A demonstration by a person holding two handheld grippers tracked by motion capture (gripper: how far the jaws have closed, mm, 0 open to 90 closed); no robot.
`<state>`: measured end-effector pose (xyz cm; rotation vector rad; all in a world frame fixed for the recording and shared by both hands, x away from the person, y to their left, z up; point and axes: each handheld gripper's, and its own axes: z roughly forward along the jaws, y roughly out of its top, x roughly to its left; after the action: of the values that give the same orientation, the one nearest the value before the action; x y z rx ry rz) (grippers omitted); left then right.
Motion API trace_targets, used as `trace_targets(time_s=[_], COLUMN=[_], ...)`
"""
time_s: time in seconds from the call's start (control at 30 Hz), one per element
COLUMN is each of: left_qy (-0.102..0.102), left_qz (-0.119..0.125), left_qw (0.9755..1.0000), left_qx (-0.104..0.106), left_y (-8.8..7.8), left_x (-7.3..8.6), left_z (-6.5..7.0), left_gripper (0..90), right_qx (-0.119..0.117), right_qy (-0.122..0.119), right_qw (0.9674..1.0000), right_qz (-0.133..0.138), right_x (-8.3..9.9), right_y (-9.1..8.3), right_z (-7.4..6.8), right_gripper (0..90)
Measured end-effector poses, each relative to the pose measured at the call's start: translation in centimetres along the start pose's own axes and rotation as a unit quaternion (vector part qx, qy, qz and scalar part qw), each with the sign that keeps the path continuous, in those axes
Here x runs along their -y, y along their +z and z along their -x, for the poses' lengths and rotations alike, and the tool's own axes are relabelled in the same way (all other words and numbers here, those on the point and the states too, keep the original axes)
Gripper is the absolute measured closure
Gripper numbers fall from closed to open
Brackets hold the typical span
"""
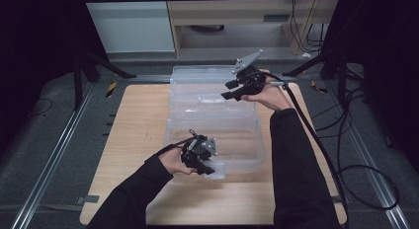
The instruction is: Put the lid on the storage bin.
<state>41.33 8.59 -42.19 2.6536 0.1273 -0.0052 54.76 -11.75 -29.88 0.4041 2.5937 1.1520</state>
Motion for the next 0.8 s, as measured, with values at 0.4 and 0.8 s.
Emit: trace_targets(time_s=[0.4, 0.8], left_qy=[0.005, 0.003], left_qz=[-0.006, -0.009], left_qw=[1.0000, 1.0000], left_qx=[-0.002, -0.003], left_y=[0.0, 0.0], left_x=[-0.1, -0.2], left_z=[0.1, 0.1], left_gripper=[66.4, 66.4], right_qx=[-0.033, -0.055], right_qy=[-0.014, -0.022], right_qw=[0.9985, 0.9935], right_qz=[-0.041, -0.097], right_x=[-1.3, -1.9], right_y=[2.6, 4.2], right_z=[0.6, 0.5], right_gripper=[69.7, 81.4])
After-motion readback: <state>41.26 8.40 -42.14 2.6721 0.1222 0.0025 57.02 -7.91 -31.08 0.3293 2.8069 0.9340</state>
